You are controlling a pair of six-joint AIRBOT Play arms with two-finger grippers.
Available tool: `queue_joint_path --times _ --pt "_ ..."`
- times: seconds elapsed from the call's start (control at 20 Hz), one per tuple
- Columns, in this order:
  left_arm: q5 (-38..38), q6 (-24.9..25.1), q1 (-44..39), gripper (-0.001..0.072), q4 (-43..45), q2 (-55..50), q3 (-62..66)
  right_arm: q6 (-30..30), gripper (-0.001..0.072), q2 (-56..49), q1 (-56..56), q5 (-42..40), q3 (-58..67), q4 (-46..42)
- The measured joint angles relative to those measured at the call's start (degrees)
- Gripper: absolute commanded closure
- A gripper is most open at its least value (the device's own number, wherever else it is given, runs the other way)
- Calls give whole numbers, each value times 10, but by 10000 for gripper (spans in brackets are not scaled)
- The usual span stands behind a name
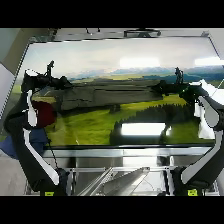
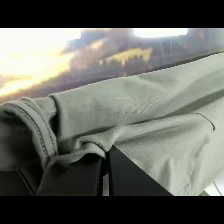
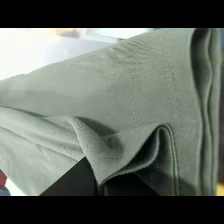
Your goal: Fold the shirts.
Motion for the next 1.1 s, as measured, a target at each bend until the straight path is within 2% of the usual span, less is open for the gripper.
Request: queue_joint_path --times 0.05,0.1,0.15,0.2,0.3,0.35,0.45,0.5,0.55,0.6,0.7,0.75,0.8,0.85,1.1 --pt "0 0 0 674 0 -3 3 -1 689 0 0 -2 0 0" --pt "0 0 -1 672 0 -5 5 -2 625 0 0 -2 1 0" --pt "0 0 -1 615 0 -6 7 -2 586 -1 0 -4 2 -1" --pt "0 0 -2 453 -4 -7 7 -2 585 -1 0 -6 4 -2" --pt "-9 -1 -3 450 -13 -4 9 6 364 5 -4 5 16 -17" --pt "-12 -1 -2 450 -17 1 9 19 331 10 -7 10 25 -34" --pt "-19 -3 5 450 -23 20 10 55 330 24 -15 19 51 -87" --pt "-20 -5 13 450 -23 32 10 75 299 31 -19 28 67 -118" --pt "-23 -11 20 451 -23 45 10 96 107 38 -23 37 83 -150" --pt "-29 -17 29 450 -24 61 10 116 15 43 -26 47 98 -181" --pt "-41 -29 43 451 -19 89 10 148 15 49 -30 68 121 -234" --pt "-49 -40 49 497 -8 103 10 159 15 49 -30 77 128 -254" --pt "-60 -45 52 653 1 116 10 167 16 47 -30 81 133 -267" --pt "-70 -51 53 702 7 126 10 174 15 41 -28 85 137 -276" --pt "-110 -61 29 702 24 153 10 183 15 -9 -21 102 144 -248"
